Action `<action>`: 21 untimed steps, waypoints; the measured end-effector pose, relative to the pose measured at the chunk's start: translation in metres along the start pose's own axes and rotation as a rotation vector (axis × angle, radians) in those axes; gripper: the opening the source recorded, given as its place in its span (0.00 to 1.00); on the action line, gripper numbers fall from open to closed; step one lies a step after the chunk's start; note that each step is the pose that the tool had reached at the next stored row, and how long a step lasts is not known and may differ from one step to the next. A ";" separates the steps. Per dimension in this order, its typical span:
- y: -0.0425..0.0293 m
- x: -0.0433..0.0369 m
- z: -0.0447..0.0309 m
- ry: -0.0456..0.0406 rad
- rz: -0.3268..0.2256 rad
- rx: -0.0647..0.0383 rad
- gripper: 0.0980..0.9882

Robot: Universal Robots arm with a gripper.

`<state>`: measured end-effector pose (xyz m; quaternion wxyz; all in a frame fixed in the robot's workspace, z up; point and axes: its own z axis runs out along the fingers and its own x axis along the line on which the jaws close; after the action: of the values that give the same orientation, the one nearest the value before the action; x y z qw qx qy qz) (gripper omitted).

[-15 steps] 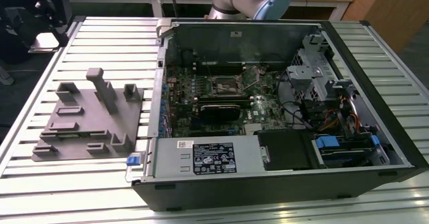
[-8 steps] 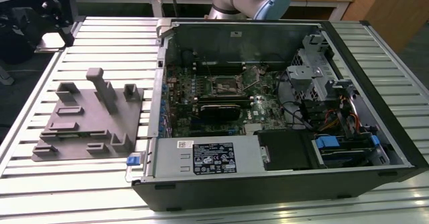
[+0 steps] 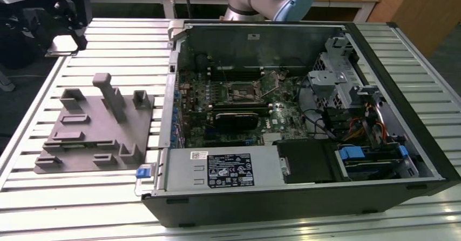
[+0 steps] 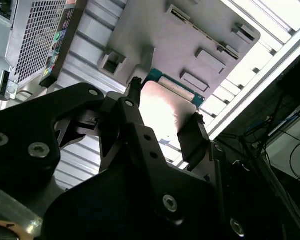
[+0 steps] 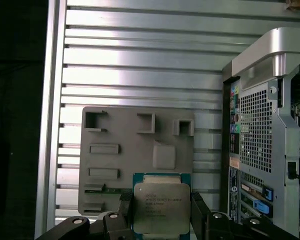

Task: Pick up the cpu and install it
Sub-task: 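Pick up the cpu and move it towards the insertion slot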

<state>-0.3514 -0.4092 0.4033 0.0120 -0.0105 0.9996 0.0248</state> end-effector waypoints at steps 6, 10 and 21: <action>-0.0002 -0.0103 0.0002 0.0000 0.000 0.000 0.50; -0.0004 -0.0179 0.0005 0.0000 0.000 0.000 0.50; -0.0008 -0.0384 0.0009 0.0000 0.000 0.000 0.50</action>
<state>-0.3130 -0.4092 0.4033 0.0120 -0.0105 0.9996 0.0248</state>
